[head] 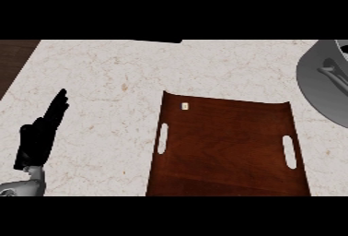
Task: Pick the sweet potato from the tray and place it in the pot
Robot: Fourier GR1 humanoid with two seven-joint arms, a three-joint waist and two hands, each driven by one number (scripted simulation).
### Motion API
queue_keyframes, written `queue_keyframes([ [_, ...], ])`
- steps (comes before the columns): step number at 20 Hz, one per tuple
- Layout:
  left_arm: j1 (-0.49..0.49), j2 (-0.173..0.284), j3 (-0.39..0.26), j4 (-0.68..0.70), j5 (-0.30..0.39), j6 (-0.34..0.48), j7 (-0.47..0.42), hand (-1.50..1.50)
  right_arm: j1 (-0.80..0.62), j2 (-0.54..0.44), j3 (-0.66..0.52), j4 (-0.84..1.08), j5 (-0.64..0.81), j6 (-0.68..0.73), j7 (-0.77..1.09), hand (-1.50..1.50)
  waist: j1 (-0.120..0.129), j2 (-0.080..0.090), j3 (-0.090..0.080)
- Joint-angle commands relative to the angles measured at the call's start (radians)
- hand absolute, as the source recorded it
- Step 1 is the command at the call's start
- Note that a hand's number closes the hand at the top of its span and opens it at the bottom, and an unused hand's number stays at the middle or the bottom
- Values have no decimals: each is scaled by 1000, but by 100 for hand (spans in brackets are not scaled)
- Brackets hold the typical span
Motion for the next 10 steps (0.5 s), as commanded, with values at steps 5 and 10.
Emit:
queue_keyframes([
  [5,37,5,11,0,1,-2,-15,0,-15,15,-219,-84,-231,-67,-216,-150,-18,-14,0],
  [10,15,16,23,13,-9,4,-13,0,-12,-2,-268,-37,-290,28,-251,-150,-31,-17,-4],
])
